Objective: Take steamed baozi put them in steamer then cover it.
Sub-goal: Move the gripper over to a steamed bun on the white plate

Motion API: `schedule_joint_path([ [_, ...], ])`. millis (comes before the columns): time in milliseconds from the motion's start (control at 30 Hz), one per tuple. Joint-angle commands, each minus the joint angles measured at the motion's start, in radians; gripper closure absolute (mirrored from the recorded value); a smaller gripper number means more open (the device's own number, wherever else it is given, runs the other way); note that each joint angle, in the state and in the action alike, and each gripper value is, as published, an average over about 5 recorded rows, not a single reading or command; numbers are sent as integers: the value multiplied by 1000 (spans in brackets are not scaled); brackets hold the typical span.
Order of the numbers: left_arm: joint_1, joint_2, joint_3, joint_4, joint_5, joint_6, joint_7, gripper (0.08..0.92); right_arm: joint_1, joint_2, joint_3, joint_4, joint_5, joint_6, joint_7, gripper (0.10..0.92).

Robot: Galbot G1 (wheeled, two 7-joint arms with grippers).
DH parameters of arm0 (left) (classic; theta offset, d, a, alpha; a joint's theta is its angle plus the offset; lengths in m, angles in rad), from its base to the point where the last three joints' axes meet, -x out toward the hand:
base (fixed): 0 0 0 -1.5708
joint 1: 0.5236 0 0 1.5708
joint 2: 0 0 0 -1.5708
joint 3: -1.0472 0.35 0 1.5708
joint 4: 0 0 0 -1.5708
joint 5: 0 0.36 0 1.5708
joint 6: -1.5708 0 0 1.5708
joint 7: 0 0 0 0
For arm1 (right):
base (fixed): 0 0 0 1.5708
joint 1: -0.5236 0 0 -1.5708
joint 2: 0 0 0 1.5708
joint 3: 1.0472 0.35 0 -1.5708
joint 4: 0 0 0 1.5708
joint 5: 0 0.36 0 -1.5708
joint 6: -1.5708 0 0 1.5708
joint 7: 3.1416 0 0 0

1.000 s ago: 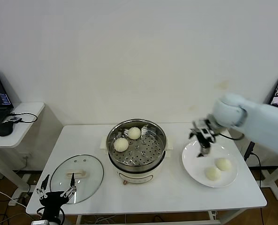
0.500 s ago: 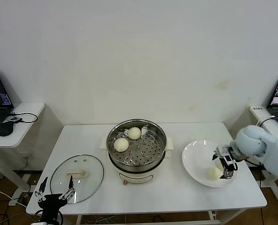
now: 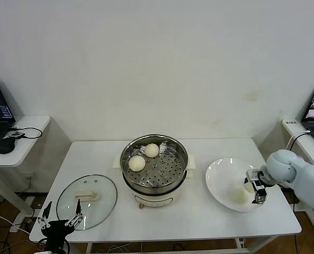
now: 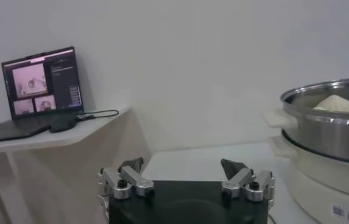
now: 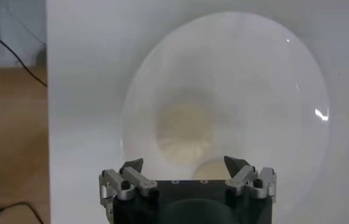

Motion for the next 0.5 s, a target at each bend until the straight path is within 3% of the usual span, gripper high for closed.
schedule_joint_path([
  [33, 0, 1, -1, 0, -1, 1, 1, 177, -36, 63, 26, -68, -18, 3, 22, 202],
  [267, 0, 0, -2, 0, -1, 1, 1, 177, -37, 81, 19, -78, -10, -8, 22, 231],
  [500, 3, -1, -2, -2, -2, 1, 0, 177, -44, 72, 20, -72, -10, -16, 14, 326],
])
